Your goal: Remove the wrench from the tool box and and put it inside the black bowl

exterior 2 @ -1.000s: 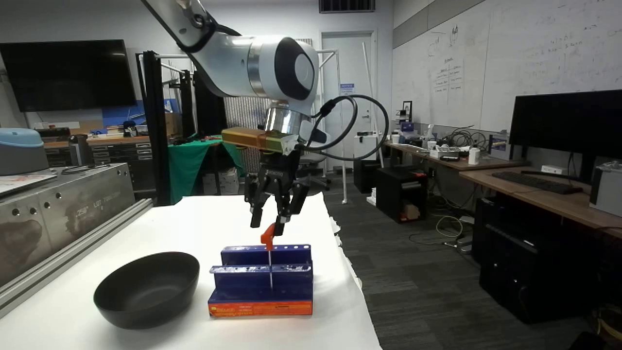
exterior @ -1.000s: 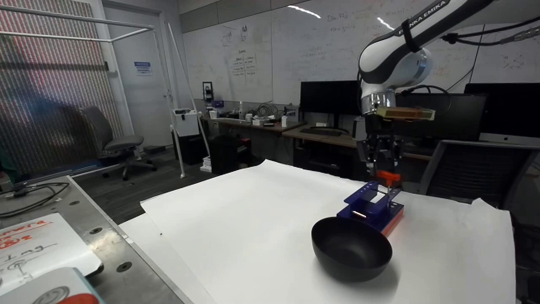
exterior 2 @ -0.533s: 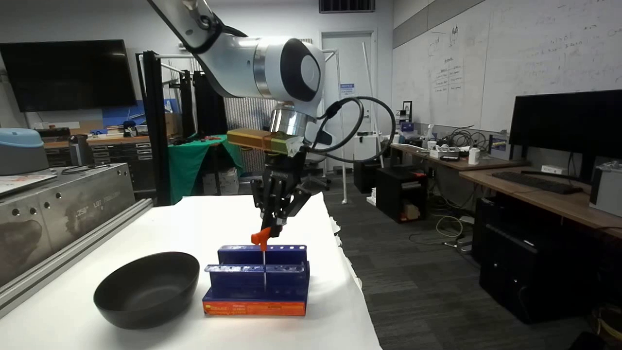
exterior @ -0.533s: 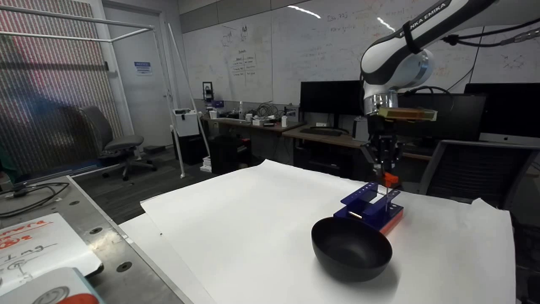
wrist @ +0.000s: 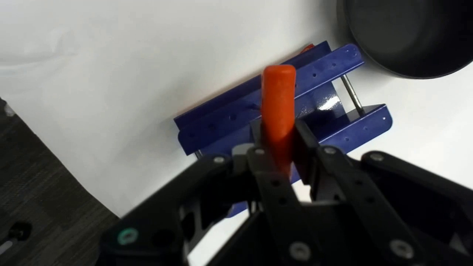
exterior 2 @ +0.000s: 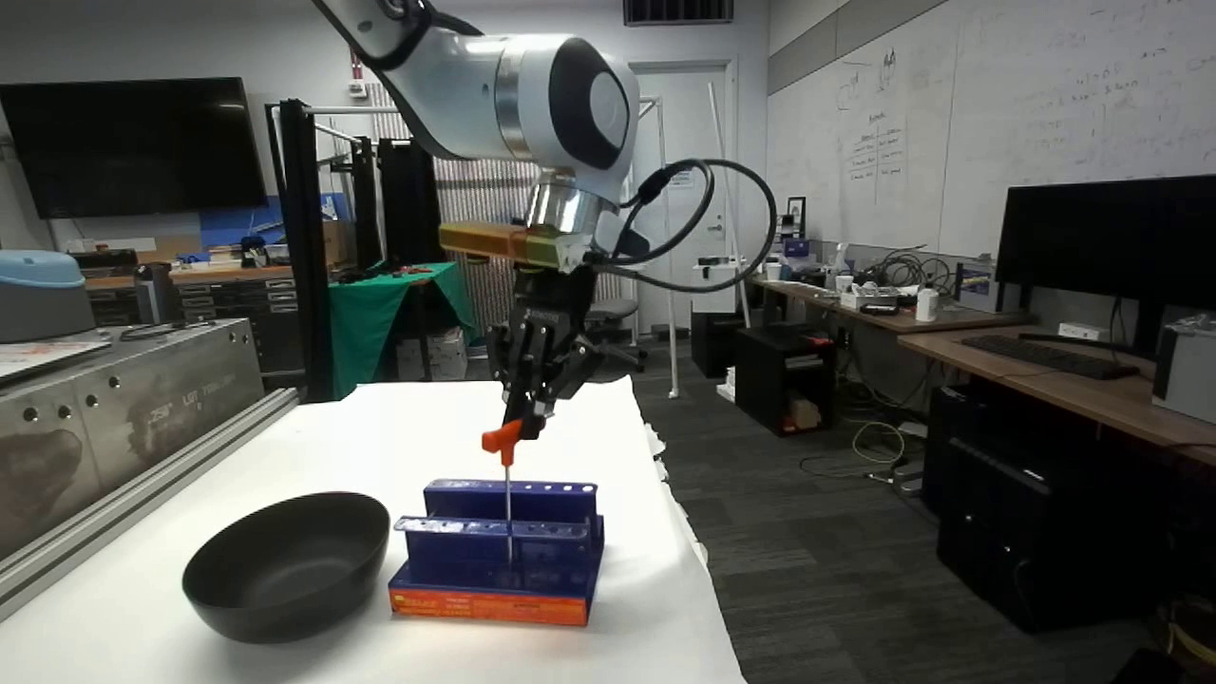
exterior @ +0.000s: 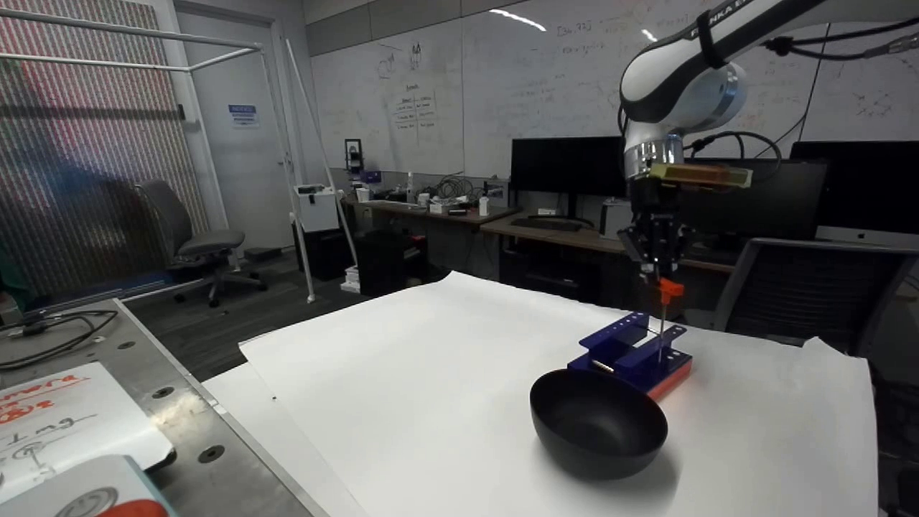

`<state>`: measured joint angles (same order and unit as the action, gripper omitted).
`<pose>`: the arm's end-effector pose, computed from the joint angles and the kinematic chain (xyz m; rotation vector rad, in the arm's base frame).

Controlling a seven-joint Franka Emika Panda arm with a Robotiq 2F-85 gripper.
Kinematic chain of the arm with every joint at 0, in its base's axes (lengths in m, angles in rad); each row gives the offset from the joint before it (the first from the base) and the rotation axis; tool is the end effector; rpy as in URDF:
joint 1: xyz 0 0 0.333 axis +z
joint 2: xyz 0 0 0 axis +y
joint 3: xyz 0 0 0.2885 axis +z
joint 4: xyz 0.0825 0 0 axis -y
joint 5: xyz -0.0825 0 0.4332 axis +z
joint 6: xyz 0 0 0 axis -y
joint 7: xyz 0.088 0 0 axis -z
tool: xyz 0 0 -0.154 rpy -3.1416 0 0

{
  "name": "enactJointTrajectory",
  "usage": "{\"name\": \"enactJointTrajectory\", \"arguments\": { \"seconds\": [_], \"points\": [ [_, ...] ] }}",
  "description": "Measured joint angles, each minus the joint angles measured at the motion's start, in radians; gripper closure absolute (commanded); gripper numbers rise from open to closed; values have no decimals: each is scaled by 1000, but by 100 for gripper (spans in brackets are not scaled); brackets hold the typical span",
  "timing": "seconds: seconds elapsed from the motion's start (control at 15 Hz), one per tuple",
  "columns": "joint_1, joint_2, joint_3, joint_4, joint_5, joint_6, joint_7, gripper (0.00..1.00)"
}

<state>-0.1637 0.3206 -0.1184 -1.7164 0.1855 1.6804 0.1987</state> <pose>0.6063 -0.1461 0.2873 -2.8374 0.7774 0.5158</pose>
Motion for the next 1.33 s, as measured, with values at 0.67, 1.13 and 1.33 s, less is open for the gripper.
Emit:
{"name": "enactJointTrajectory", "arguments": {
  "seconds": [0.67,1.13,1.33],
  "points": [
    [12,-165,1,127,188,-345,18,86],
    [-11,-33,3,71,364,-337,-93,86],
    [-4,16,16,9,392,-254,-142,86]
  ]
}}
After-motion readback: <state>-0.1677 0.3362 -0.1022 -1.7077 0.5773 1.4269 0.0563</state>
